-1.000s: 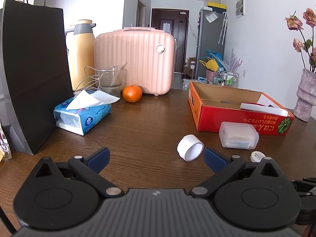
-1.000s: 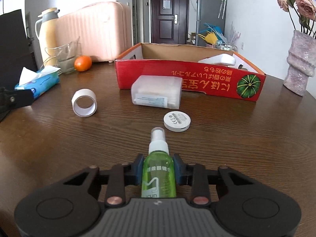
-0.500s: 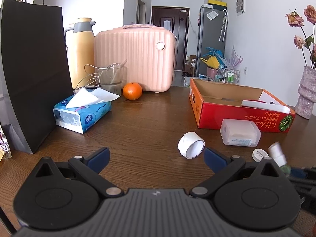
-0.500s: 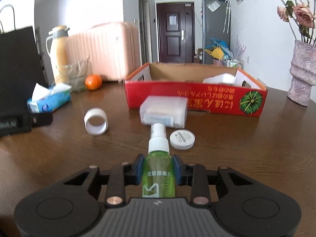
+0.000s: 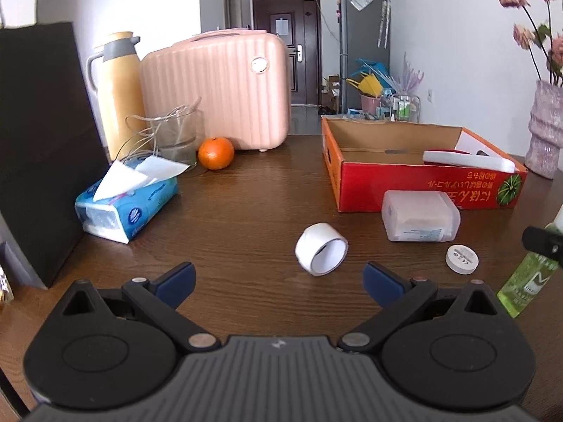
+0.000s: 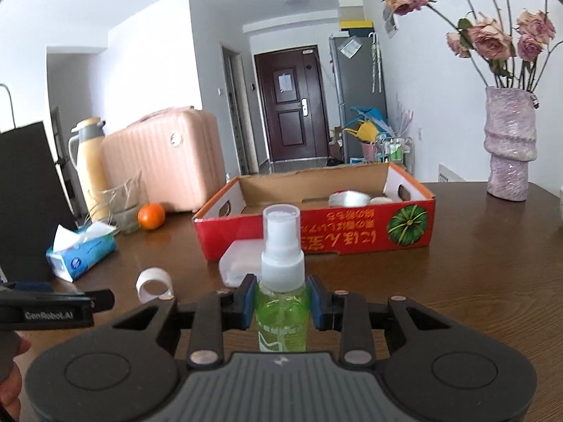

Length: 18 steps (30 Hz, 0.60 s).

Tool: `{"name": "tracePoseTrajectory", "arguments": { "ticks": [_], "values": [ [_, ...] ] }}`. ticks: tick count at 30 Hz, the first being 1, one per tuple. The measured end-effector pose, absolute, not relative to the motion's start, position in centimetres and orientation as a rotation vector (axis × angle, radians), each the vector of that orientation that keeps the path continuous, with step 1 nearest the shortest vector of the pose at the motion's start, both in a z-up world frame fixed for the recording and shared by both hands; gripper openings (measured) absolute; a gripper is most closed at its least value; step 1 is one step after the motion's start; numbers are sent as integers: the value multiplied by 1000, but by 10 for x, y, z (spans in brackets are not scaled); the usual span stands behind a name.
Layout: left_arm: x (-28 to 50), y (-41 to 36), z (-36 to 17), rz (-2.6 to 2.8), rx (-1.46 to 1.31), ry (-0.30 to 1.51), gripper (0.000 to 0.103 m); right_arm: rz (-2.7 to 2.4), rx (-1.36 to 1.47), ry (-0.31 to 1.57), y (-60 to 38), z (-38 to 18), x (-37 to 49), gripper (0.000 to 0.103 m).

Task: Organize rigid objects
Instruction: 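Lift the spray bottle with the right tool while the left tool grasps the clear container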

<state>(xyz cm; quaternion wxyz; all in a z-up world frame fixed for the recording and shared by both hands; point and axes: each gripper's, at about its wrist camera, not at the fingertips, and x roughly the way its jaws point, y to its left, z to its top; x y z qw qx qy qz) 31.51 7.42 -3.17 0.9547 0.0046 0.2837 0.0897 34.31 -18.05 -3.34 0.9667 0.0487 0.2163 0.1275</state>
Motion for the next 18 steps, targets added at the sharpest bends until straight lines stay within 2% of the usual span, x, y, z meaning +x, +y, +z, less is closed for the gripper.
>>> {"name": "tracePoseTrajectory", "arguments": {
  "ticks": [18],
  "values": [
    [387,-9,-19,70,41,634,103,163,155,411,-226,-30,359,30]
  ]
}}
